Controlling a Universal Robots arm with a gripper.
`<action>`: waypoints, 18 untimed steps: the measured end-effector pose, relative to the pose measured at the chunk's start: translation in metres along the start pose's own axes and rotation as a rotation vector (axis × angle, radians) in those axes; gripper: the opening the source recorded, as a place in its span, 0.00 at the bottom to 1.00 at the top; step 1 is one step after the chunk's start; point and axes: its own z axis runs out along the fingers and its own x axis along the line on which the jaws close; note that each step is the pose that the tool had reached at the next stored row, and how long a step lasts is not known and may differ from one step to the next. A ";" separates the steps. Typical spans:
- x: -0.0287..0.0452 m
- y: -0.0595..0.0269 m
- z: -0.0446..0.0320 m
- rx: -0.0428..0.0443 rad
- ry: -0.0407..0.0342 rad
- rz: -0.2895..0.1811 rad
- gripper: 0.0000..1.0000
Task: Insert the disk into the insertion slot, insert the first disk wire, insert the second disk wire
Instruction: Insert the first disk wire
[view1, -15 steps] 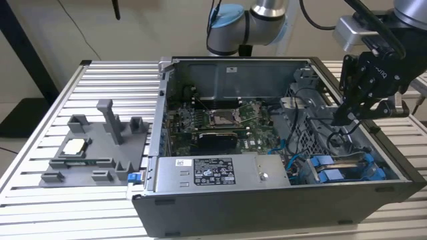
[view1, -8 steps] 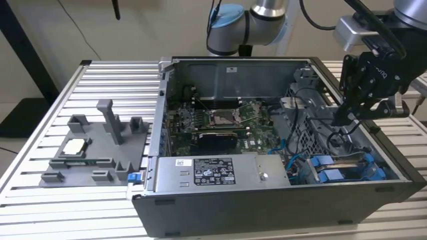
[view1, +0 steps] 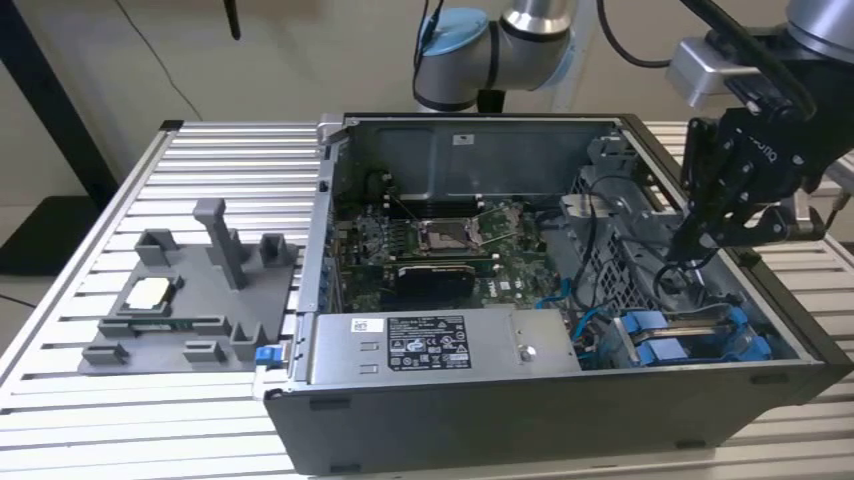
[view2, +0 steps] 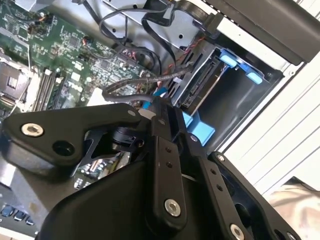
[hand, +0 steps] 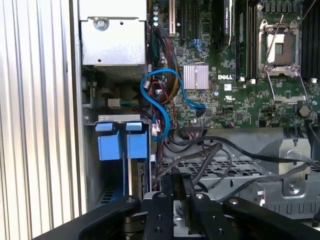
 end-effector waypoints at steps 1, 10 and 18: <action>0.0006 0.0000 0.0005 0.0001 0.0033 0.000 0.19; 0.0053 -0.0003 0.0097 0.0014 0.0200 0.000 0.19; 0.0101 -0.0008 0.0145 0.0022 0.0400 0.000 0.19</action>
